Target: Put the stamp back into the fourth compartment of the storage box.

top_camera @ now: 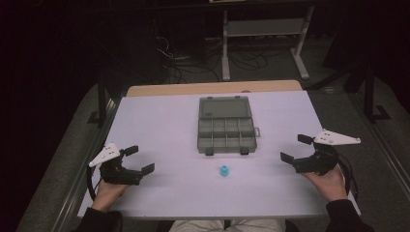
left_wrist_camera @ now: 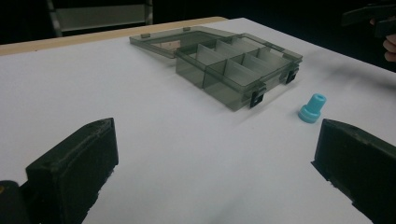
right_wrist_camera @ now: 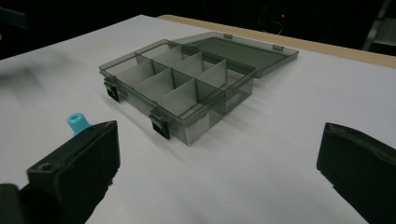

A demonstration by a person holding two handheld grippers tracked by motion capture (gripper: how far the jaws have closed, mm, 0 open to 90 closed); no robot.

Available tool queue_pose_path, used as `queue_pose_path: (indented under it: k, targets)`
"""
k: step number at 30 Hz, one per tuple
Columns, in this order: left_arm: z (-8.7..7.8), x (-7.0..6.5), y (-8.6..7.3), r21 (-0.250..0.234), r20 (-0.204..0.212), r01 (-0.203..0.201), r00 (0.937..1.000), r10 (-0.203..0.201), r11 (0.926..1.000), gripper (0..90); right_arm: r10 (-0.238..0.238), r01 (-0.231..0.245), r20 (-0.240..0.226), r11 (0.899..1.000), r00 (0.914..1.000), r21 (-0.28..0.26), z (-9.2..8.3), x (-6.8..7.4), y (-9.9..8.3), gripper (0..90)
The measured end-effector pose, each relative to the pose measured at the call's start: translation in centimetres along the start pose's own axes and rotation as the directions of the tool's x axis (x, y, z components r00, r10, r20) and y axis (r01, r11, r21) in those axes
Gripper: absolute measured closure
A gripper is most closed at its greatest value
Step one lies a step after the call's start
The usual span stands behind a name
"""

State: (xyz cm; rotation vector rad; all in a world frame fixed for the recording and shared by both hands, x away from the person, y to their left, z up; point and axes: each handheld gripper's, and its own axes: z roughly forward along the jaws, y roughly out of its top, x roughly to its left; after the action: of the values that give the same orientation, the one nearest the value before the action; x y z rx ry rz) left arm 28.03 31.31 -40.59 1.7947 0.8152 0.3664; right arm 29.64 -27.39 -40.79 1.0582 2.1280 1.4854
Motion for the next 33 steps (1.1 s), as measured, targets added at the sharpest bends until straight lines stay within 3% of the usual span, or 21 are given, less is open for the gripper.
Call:
queue_pose_path:
  k: [20, 33]
  targets:
    - [0.0, -0.1, 0.0, 0.001, 0.003, 0.002, 1.0, -0.002, 1.0, 0.0, -0.018, 0.018, -0.004, 0.999, 0.9998, 0.035, 0.0, 0.5, 0.3, 0.0]
    - [0.0, 0.0, 0.0, 0.001, 0.002, 0.002, 1.0, -0.002, 1.0, 0.0, -0.026, 0.026, -0.015, 0.999, 0.9996, 0.043, 0.1, 0.7, 1.5, 0.0]
